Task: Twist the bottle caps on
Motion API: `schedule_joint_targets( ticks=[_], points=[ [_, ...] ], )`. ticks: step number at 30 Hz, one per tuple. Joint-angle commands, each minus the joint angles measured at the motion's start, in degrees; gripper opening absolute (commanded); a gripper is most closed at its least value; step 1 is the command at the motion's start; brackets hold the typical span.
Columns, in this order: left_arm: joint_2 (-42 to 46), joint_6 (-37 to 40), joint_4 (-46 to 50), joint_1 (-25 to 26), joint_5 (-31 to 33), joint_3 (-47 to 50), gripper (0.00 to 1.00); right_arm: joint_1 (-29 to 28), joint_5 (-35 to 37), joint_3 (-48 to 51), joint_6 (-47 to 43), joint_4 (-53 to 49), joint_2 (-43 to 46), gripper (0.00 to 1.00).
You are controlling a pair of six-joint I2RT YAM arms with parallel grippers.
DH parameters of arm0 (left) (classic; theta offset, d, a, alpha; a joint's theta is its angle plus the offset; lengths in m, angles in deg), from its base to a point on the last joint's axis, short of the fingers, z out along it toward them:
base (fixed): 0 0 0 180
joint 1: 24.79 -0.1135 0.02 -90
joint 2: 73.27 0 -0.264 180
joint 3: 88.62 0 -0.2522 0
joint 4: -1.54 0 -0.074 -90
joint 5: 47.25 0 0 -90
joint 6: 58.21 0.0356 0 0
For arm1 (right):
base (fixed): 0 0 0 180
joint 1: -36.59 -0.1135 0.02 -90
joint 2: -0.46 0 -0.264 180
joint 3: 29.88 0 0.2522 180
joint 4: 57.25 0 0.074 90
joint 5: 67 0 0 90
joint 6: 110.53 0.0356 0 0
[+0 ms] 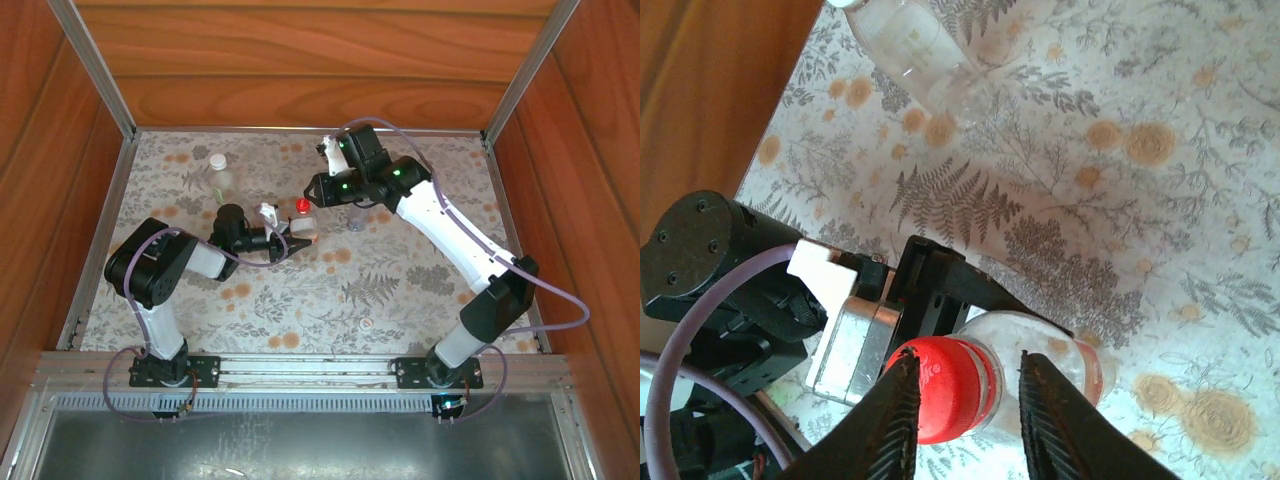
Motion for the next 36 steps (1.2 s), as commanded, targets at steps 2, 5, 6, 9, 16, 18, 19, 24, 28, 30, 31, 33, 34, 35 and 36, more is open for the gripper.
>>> schedule_joint_targets(
  ticks=[2, 5, 6, 9, 16, 18, 19, 24, 28, 30, 31, 33, 34, 35, 36],
  points=[
    [-2.30, 1.71, 8.65, -0.30, 1.15, 2.35, 0.48, 0.33, -2.31, -2.37, -0.43, -2.22, -1.03, 0.29],
    [-2.30, 1.71, 8.69, -0.31, 1.10, 2.36, 0.48, 0.27, -2.84, -2.56, -0.63, -1.96, -1.61, 0.26],
    [-2.30, 1.70, 8.65, -0.28, 1.07, 2.36, 0.48, 0.28, -3.06, -2.56, -0.61, -1.85, -1.76, 0.26],
    [-2.30, 1.69, 8.65, -0.34, 1.16, 2.38, 0.48, 0.32, -3.87, -2.47, -0.87, -2.00, -1.88, 0.26],
    [-2.39, 1.57, 8.65, -0.30, 1.10, 2.36, 0.48, 0.33, -4.27, -1.76, -1.31, -2.21, -1.88, 0.23],
    [-2.39, 1.59, 8.65, -0.28, 1.12, 2.27, 0.48, 0.41, -4.16, -1.43, -1.48, -2.19, -1.87, 0.22],
    [-2.39, 1.55, 8.65, -0.34, 1.13, 2.27, 0.48, 0.42, -4.07, -1.18, -1.55, -2.30, -1.87, 0.22],
    [-2.38, 1.41, 8.66, -0.34, 1.13, 2.36, 0.48, 0.42, -3.68, 0.06, -1.88, -2.54, -1.87, 0.21],
    [-2.30, 1.37, 8.65, -0.34, 1.09, 2.36, 0.48, 0.40, -3.53, 0.25, -1.99, -3.06, -3.63, 0.21],
    [-2.30, 1.39, 8.69, -0.31, 1.16, 2.36, 0.48, 0.49, -3.63, 0.10, -2.04, -2.80, -3.29, 0.21],
    [-2.30, 1.38, 8.66, -0.33, 1.20, 2.25, 0.48, 0.46, -3.54, 0.01, -2.01, -2.80, -3.23, 0.21],
    [-2.39, 1.33, 8.65, -0.28, 1.13, 2.27, 0.48, 0.50, -3.51, -0.31, -2.04, -2.85, -3.08, 0.21],
    [-2.39, 1.31, 8.65, -0.33, 1.12, 2.18, 0.48, 0.48, -3.55, -0.32, -2.04, -2.77, -3.10, 0.21],
    [-2.41, 1.27, 8.65, -0.30, 1.14, 2.14, 0.48, 0.49, -3.66, -0.35, -2.01, -2.61, -2.95, 0.22],
    [-2.47, 1.22, 8.65, -0.28, 1.14, 2.16, 0.48, 0.49, -3.79, -0.45, -2.04, -2.23, -2.91, 0.22]
  ],
)
